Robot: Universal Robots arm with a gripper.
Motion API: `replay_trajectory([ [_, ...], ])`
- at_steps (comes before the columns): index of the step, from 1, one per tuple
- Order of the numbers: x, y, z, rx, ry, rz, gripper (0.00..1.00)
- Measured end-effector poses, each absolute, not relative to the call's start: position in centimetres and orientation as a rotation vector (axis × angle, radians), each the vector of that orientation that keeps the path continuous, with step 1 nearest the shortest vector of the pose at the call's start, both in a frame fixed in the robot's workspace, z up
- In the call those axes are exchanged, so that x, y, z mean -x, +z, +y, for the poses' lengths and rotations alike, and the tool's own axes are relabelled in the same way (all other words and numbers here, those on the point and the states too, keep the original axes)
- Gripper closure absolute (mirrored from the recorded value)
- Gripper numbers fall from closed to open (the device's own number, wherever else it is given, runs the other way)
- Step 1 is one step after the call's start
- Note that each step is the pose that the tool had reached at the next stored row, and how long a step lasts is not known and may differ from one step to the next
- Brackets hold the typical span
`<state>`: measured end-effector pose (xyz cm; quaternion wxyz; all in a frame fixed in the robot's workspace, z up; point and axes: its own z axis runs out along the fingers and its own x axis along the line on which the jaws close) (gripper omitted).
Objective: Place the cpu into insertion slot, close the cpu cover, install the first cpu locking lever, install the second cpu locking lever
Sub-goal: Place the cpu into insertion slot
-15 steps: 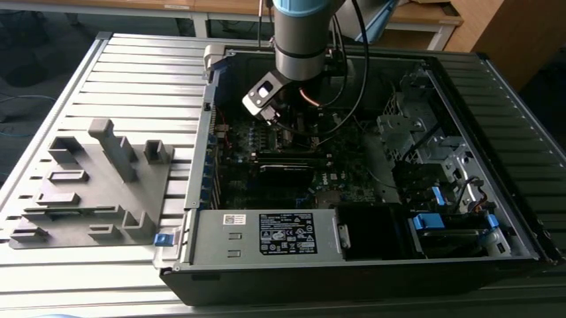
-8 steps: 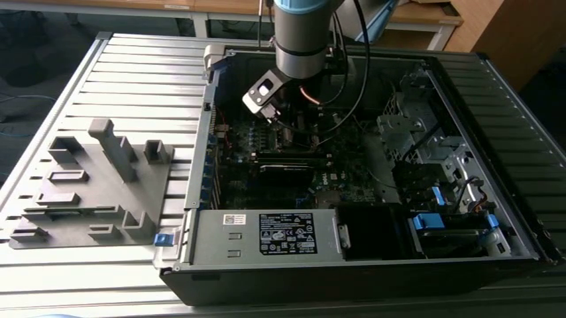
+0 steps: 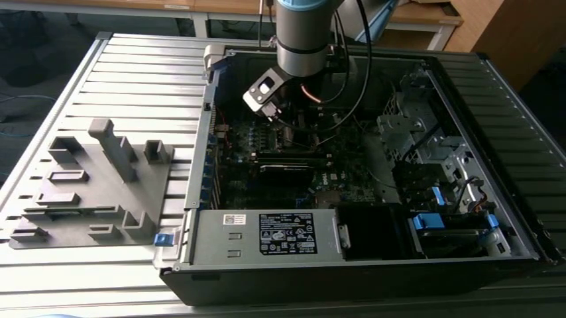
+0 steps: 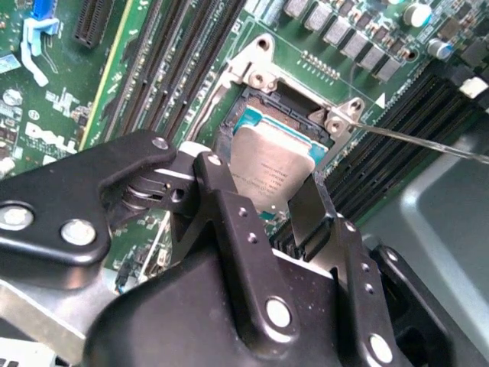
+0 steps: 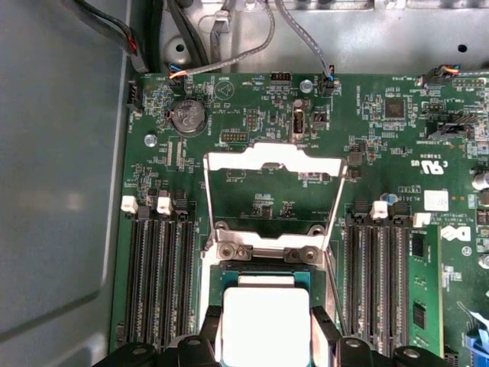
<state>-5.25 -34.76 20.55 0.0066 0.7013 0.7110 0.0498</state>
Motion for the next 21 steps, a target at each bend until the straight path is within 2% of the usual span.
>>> replay_trajectory([
  [21, 4.95, 19.9, -34.76, -2.206, 0.142, 2.23, 0.46],
])
